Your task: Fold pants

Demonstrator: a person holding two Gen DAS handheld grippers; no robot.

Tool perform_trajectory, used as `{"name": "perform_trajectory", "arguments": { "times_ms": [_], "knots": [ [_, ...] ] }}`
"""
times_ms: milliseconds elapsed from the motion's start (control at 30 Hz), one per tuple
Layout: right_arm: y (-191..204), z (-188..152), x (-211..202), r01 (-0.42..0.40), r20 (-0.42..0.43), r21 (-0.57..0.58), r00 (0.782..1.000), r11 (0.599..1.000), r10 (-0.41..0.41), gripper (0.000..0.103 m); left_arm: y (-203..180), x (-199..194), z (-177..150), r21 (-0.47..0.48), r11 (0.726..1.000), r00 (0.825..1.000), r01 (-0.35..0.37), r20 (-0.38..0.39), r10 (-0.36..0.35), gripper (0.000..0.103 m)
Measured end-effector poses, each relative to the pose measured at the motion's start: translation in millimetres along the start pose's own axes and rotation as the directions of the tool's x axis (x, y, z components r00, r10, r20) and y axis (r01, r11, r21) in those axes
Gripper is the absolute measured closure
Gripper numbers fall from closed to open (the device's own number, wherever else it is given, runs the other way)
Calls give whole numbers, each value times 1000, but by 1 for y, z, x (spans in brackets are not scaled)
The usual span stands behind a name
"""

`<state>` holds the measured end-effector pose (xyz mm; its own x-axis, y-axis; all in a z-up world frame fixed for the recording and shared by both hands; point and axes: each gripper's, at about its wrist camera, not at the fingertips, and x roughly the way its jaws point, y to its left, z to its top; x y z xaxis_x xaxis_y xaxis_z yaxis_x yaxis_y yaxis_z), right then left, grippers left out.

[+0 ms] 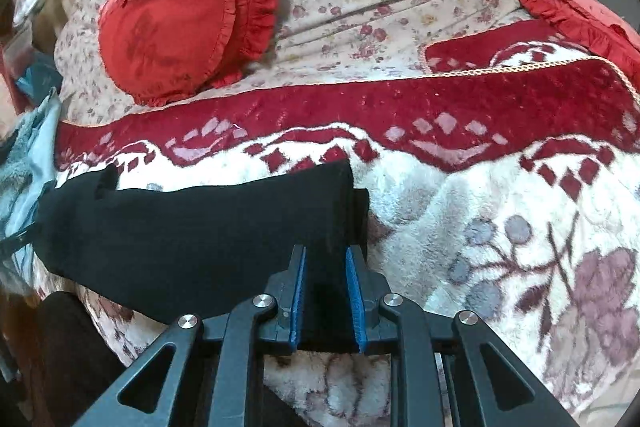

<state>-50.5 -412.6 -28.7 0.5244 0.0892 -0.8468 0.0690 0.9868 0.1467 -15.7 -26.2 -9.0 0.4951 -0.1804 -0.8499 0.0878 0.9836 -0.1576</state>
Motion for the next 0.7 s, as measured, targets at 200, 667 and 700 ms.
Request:
{"name": "perform_trajectory", "arguments": {
  "times_ms": [200,667,700],
  "knots": [
    [-11,-7,22,-41,-21,30,999,999,41,85,-27,8,2,52,998,1000,18,-18,-17,31],
    [-34,-22,10,-90,-7,135,996,987,91,100,-74,18,1,126,989,996,78,-48,-72,31],
    [-37,-23,10,-102,-1,156,995,982,104,100,-77,18,0,135,988,996,80,-50,-74,31]
  ]
}}
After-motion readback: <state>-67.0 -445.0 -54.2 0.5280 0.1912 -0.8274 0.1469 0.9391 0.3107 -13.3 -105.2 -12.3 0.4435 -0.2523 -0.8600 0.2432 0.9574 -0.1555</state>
